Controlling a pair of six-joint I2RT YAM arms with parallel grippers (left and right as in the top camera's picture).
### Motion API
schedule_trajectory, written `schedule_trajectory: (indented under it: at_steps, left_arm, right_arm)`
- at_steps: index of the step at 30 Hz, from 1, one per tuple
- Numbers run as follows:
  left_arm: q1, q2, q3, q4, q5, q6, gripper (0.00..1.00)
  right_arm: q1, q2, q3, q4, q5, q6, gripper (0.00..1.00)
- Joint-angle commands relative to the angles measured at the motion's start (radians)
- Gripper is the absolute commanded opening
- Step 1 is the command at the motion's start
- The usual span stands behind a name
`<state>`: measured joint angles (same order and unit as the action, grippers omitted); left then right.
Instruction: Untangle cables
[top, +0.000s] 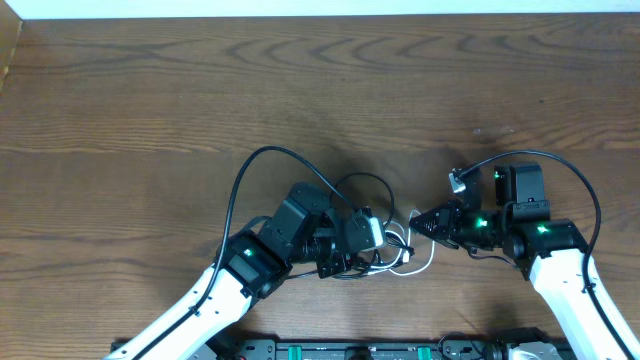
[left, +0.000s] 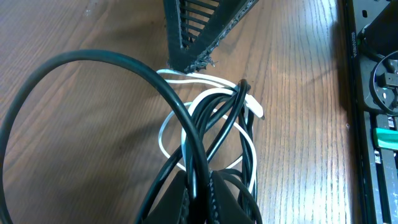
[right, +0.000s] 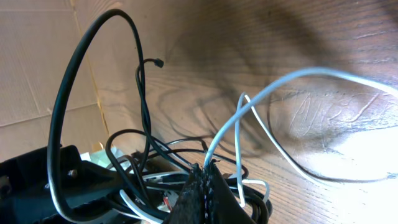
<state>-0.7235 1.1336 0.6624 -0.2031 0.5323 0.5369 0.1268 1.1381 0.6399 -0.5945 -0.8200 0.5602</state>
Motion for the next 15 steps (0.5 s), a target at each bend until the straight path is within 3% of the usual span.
schedule_trajectory:
  at_steps: [1,4,7,11,15]
  left_arm:
    - [0.0,-0.004,0.005,0.006,-0.001,0.016,0.07]
    - [0.0,-0.004,0.005,0.006,-0.001,0.016,0.08]
    - [0.0,-0.004,0.005,0.006,-0.001,0.016,0.08]
    - [0.0,-0.004,0.005,0.006,-0.001,0.016,0.08]
    - [0.0,-0.004,0.005,0.006,-0.001,0.016,0.08]
  right_arm:
    - [0.006,0.001,0.001,0.001,0.005,0.021,0.01]
    - [0.006,0.001,0.001,0.0,0.005,0.021,0.03]
    - [0.006,0.001,0.001,-0.002,0.005,0.019,0.38]
    - [0.019,0.001,0.001,-0.006,0.002,0.02,0.39]
    - [0.053,0.001,0.001,-0.001,0.023,0.03,0.26]
